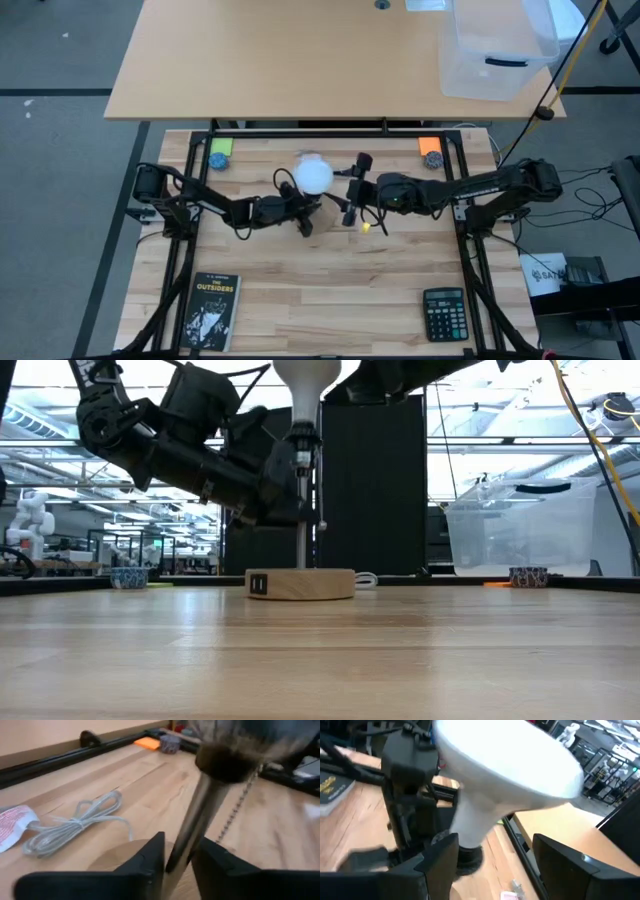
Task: Screw lightbulb
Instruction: Insert the lightbulb on the lamp
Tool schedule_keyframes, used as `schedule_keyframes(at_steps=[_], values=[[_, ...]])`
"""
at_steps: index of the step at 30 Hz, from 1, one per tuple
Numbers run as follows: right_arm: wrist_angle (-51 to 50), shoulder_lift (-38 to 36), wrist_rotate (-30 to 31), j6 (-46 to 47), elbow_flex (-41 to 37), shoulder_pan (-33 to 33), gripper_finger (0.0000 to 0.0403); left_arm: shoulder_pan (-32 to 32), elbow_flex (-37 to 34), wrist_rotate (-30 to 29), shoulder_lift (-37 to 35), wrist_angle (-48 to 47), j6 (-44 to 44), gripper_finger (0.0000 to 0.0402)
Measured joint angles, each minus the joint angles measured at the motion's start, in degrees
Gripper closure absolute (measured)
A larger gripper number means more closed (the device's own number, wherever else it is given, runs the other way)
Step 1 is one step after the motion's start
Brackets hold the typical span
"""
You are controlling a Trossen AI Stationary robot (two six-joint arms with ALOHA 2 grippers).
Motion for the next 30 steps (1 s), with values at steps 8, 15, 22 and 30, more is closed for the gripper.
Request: schedule_keyframes(at_steps=[8, 15, 22, 30], values=[[-9.5, -5.8, 0.2, -3.9, 0.0, 0.1, 0.0158, -1.6, 0.0, 1.8, -0.3, 1.5, 0.3, 0.0196], [-18.7, -9.3, 0.2, -3.0, 0.0, 0.1, 0.0159, -3.6, 0.0, 2.5, -5.7, -3.8, 0.9, 0.0162], [-20.7, -9.5, 0.2, -3.8, 0.0, 0.1, 0.0159, -4.6, 0.1, 2.4, -12.1, -12.2, 2.5, 0.0161], [-22.8, -9.4, -2.1, -3.9, 0.0, 0.1, 0.0159, -6.7, 0.1, 2.1, -22.0, -25.8, 5.2, 0.0161]])
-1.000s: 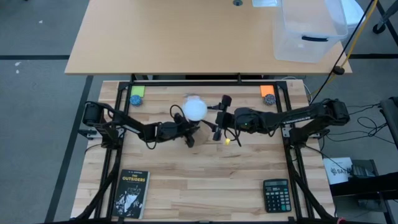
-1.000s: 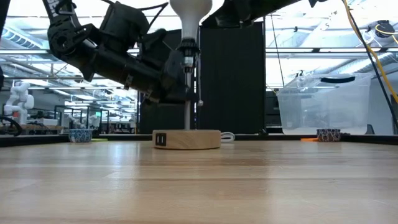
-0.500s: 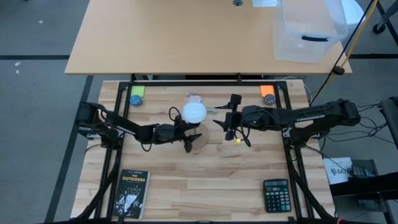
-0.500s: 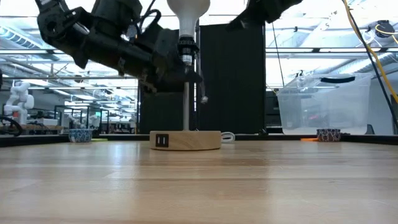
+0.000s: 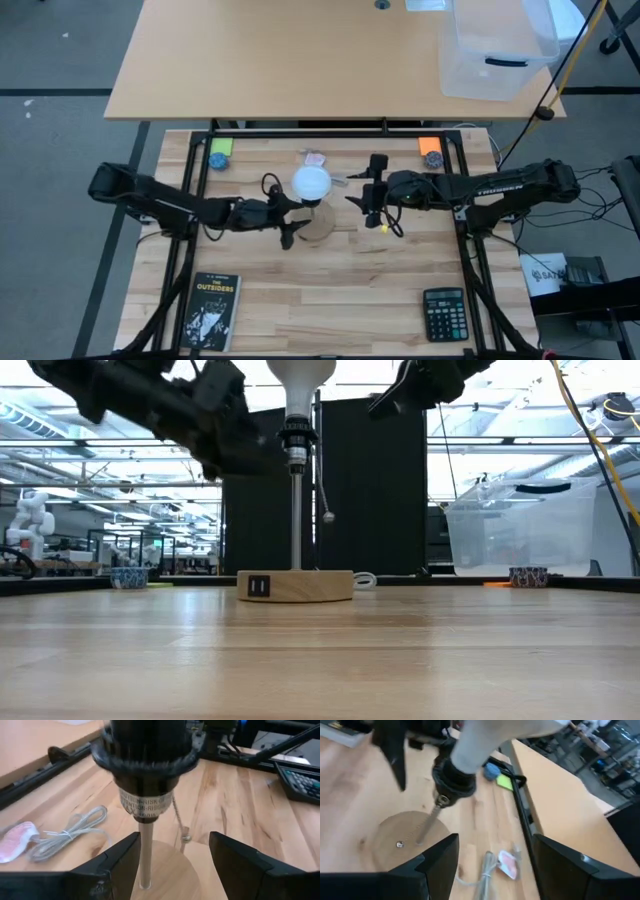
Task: Screw lightbulb
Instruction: Insert the lightbulb on the lamp
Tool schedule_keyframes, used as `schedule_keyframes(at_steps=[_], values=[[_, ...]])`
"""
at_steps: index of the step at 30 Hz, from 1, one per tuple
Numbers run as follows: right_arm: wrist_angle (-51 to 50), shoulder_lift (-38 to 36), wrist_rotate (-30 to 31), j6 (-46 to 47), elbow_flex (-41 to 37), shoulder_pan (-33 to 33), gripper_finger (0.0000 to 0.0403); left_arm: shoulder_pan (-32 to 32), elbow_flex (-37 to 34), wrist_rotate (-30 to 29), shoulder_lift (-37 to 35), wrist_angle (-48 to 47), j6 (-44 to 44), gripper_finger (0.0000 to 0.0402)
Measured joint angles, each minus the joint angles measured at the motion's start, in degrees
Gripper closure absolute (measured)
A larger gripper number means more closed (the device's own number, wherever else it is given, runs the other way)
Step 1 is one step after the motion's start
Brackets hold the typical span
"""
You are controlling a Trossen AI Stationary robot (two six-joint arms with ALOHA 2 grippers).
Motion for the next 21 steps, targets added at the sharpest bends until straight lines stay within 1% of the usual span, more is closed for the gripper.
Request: schedule_keyframes(at_steps=[5, 7, 9, 11, 14, 17, 21], values=[[0.4, 0.0, -2.9, 0.0, 0.0, 0.0, 0.0159, -1.4, 0.0, -3.2, -8.7, -6.3, 2.8, 0.0161], [1.0, 0.0, -4.9, 0.0, 0.0, 0.0, 0.0161, -2.1, 0.0, -4.2, -12.1, -8.4, 4.5, 0.0161], [2.1, 0.4, -6.4, 0.0, 0.0, 0.0, 0.0169, -2.6, 0.0, -6.4, -15.7, -9.0, 6.8, 0.0163], [3.3, 0.5, -6.5, 0.0, 0.0, 0.0, 0.0186, -2.9, 0.0, -8.0, -19.0, -8.5, 9.4, 0.0175], [6.0, 0.5, -3.8, -0.1, 0.0, 0.0, 0.0228, -3.4, 0.0, -9.1, -23.0, -6.3, 13.7, 0.0211], [8.3, 0.5, 0.5, -1.4, 0.0, 0.0, 0.0283, -3.9, 0.0, -8.7, -24.3, -1.6, 18.3, 0.0264], [13.3, 0.5, 0.9, -3.8, 0.0, -0.1, 0.0364, -4.1, 0.0, -5.7, -23.6, 1.8, 21.9, 0.0338]])
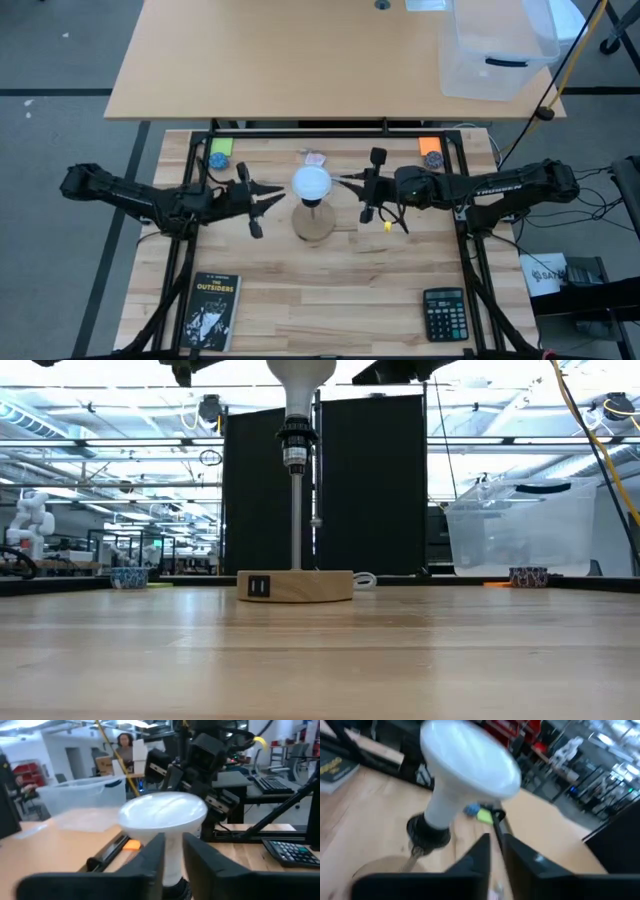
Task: Screw lightbulb
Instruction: Insert the lightbulb on the lamp
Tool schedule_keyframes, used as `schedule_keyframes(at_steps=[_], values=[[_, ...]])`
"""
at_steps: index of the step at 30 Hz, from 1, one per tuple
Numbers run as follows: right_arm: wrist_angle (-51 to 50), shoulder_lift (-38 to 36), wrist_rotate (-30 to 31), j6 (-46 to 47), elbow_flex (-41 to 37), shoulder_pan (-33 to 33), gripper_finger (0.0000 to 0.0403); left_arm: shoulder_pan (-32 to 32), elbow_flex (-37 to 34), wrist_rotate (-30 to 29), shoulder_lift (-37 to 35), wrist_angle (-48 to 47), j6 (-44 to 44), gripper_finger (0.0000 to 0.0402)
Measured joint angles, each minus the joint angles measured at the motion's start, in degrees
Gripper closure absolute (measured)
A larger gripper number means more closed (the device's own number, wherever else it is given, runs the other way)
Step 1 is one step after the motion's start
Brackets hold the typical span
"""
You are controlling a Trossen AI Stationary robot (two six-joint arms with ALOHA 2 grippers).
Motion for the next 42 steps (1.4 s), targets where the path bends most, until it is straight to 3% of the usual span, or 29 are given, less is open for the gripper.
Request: schedule_keyframes(at_steps=[2, 7, 25, 42], values=[[2.1, 0.0, 0.1, -1.3, 0.0, 0.0, 0.0392, 0.0, 0.0, 0.2, 0.3, -0.1, 0.5, 0.0366], [5.8, 0.0, -0.2, -3.2, 0.0, 0.0, 0.0397, 0.2, 0.0, 0.8, 1.8, 3.5, 1.7, 0.0397], [14.8, 3.6, -0.2, -5.4, 0.0, -0.4, 0.0402, 4.9, 0.0, 1.5, 4.6, 7.1, -0.6, 0.0400], [14.0, 3.7, -4.8, -4.4, 0.0, -0.3, 0.0403, 9.7, 0.0, 2.5, 5.0, 6.7, -1.0, 0.0400]])
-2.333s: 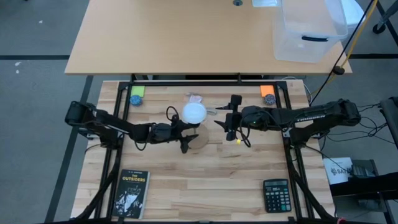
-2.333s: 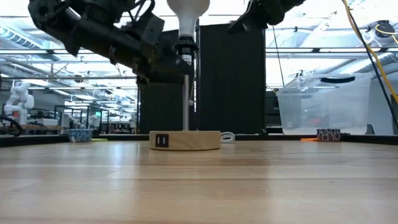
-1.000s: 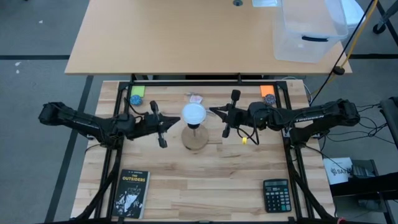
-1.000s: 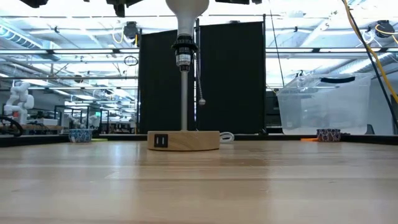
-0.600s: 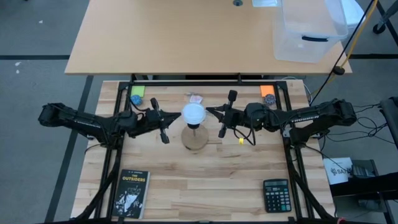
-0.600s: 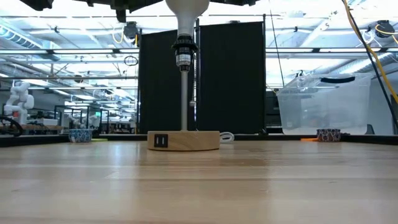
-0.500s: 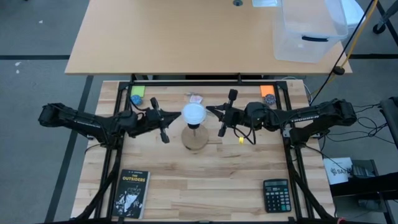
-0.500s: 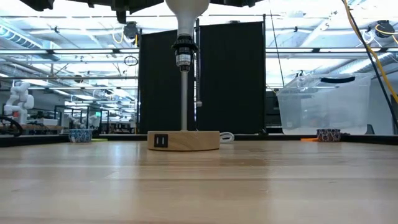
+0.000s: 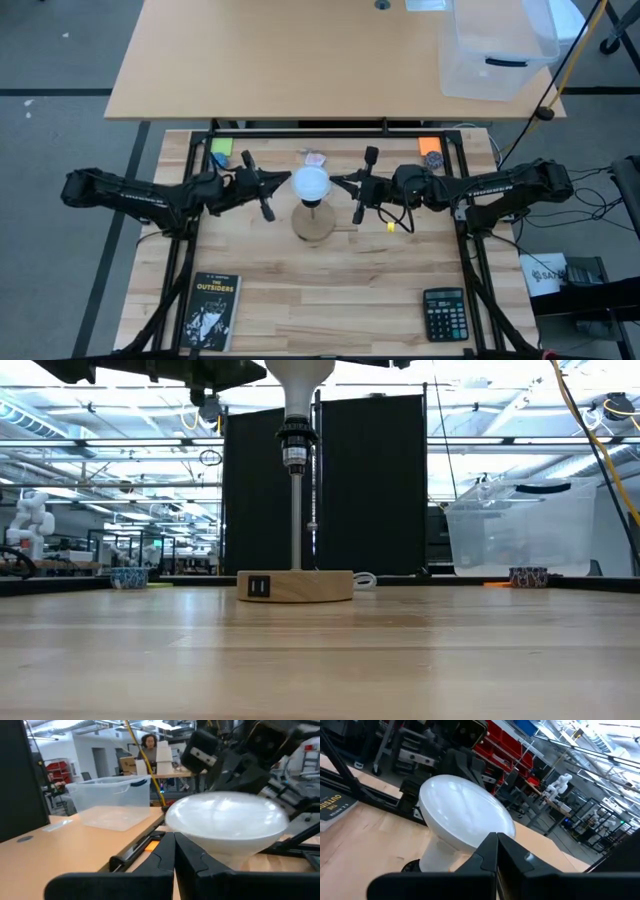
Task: Screw lightbulb
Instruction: Insert the lightbulb on the lamp
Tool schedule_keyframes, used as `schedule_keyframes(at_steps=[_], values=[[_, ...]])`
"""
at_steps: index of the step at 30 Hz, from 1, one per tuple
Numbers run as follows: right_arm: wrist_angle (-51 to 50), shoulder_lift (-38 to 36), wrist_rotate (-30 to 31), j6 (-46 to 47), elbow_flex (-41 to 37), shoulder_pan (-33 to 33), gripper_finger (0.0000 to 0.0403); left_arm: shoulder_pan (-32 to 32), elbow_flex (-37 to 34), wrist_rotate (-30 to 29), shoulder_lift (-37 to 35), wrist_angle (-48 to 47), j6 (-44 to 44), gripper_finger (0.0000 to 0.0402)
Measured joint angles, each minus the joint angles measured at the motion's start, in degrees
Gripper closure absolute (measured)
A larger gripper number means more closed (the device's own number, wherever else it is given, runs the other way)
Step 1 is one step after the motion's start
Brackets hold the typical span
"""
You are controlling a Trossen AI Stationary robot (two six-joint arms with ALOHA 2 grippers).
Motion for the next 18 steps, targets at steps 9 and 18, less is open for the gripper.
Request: schedule_keyframes(at_steps=[9, 18], values=[[1.2, 0.0, 4.2, -0.4, 0.0, -0.2, 0.0403, -1.6, 0.0, 0.1, -3.2, -0.2, 5.1, 0.0400], [5.0, 0.0, 2.7, 3.5, 0.0, -2.9, 0.0403, -3.9, 0.0, 9.2, -0.7, 0.6, 5.4, 0.0400]])
